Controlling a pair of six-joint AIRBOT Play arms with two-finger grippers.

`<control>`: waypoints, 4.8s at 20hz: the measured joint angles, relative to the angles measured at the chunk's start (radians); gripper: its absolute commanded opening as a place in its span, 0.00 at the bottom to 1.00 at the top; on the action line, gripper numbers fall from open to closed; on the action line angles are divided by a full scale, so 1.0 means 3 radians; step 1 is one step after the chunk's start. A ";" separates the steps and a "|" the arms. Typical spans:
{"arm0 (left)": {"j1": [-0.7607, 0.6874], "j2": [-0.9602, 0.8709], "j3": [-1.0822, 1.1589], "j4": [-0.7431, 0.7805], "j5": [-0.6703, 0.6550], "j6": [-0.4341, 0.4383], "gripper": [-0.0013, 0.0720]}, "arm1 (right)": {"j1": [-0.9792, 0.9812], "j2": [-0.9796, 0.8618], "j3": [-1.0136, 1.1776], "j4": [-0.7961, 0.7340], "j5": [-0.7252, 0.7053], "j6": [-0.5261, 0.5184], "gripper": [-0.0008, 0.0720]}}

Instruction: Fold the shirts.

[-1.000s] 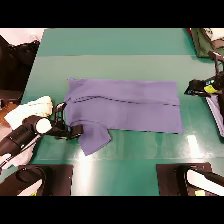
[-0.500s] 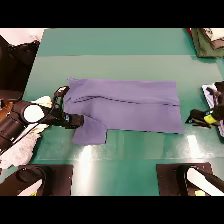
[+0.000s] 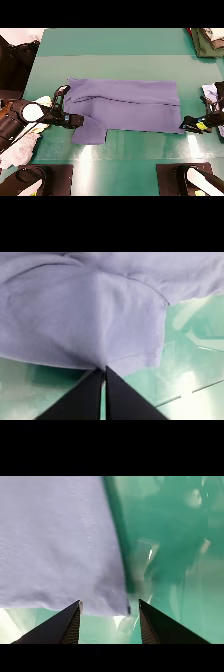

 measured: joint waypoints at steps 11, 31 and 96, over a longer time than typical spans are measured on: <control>0.0000 0.0004 0.0057 0.0000 -0.0163 0.0090 0.06 | 0.0134 -0.0011 -0.0022 0.0031 0.0008 0.0005 0.03; -0.0327 0.0411 0.0379 0.1350 0.0130 -0.0427 0.06 | 0.0100 0.0516 0.0708 0.0310 0.0387 0.0014 0.03; -0.0403 -0.2694 0.2562 -0.0008 0.0764 0.0374 0.06 | 0.0659 -0.1508 0.2987 0.2370 0.0726 -0.1174 0.03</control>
